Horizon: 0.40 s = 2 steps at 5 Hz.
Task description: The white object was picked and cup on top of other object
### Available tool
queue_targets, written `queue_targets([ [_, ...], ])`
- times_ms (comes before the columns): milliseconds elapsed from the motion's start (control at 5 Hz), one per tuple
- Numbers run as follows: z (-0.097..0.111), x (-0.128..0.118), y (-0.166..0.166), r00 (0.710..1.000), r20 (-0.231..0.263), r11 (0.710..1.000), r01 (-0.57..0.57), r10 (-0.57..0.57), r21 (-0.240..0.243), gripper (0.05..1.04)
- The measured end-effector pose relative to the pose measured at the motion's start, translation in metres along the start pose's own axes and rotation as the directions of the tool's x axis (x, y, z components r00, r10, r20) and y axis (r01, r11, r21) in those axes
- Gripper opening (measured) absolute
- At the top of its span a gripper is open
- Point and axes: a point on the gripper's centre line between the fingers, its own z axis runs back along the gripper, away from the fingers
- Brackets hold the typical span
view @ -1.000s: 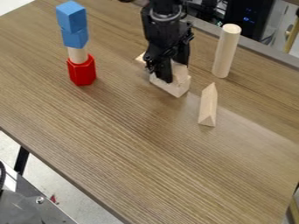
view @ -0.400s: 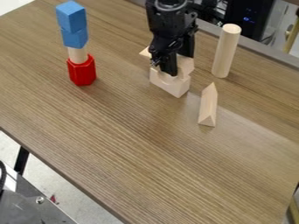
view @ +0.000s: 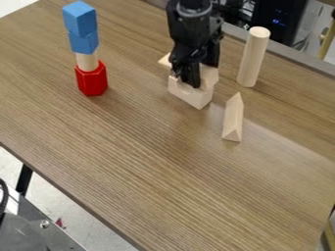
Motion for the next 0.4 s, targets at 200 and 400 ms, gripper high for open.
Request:
queue_targets([
  [200, -0.0029, -0.0023, -0.001, 1.0, 0.011, 1.0, 0.006, -0.006, -0.001, 0.559],
  [400, -0.0036, -0.0011, -0.0018, 1.0, 0.018, 1.0, 0.002, -0.002, -0.004, 0.558],
])
